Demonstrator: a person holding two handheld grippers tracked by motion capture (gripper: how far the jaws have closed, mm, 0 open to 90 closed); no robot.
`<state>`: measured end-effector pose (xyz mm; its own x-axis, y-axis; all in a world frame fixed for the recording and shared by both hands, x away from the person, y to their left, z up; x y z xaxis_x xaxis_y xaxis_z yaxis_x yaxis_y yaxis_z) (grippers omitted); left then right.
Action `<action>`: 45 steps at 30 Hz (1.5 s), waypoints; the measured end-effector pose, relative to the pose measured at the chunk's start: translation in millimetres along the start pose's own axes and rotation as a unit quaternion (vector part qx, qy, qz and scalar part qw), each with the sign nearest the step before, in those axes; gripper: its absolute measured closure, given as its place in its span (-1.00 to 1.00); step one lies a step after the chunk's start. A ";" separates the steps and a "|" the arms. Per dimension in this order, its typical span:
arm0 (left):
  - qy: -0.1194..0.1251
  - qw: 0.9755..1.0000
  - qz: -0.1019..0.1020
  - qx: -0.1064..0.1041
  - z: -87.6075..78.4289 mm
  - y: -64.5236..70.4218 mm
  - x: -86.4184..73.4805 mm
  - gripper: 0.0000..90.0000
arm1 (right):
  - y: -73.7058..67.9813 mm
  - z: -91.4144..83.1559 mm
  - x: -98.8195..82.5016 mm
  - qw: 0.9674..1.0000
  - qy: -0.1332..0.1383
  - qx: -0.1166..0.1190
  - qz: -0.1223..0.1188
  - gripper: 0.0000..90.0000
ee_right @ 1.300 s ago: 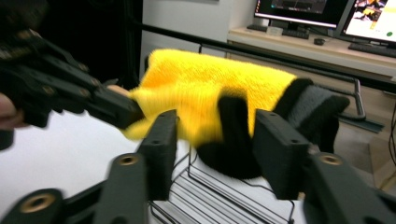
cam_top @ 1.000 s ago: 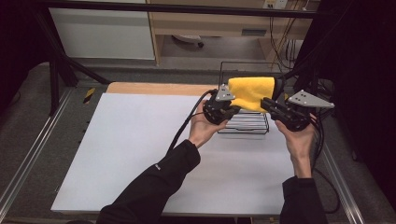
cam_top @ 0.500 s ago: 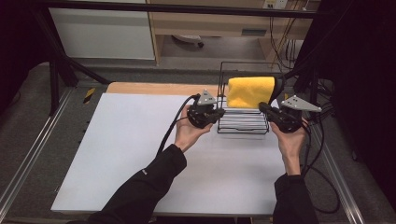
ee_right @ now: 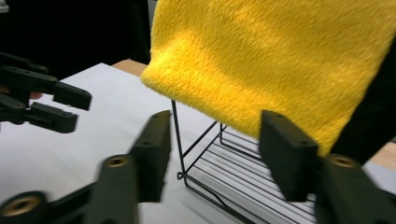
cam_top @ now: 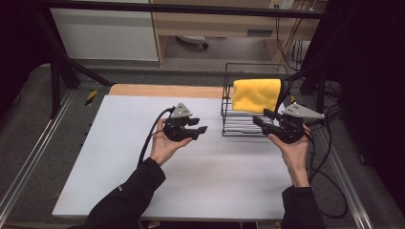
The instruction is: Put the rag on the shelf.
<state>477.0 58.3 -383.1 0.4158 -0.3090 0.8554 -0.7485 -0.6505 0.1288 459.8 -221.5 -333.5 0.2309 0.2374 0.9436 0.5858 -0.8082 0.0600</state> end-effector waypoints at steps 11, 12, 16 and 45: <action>-0.028 0.998 -0.022 0.045 -53.4 -41.5 -64.8 -0.46 | -16.3 0.7 -21.6 0.999 -0.027 0.021 0.016 -0.61; -0.031 0.998 -0.024 0.049 -57.7 -44.2 -70.3 -0.52 | -17.6 1.3 -24.3 0.999 -0.029 0.025 0.019 -0.65; -0.026 0.997 -0.037 0.068 -73.3 -54.9 -89.3 -0.73 | -23.8 5.3 -37.2 0.998 -0.041 0.038 0.019 -0.78; -0.037 0.994 -0.060 0.081 -119.8 -72.8 -170.7 -0.85 | -35.8 -7.3 -151.6 0.989 -0.120 0.084 0.034 -0.99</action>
<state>398.6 241.5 -478.4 0.5383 -0.2677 0.7991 -0.6009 -0.7868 0.1412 398.2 -232.4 -476.4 0.4392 0.3228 0.8384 0.6786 -0.7308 -0.0741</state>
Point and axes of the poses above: each handheld gripper's, and its own axes: z roughly forward along the jaws, x roughly out of its top, y roughly to its right, the point moved 6 cm from there along z, roughly forward along the jaws, and after that the axes turned 6 degrees about -z, right-handed, at the moved point
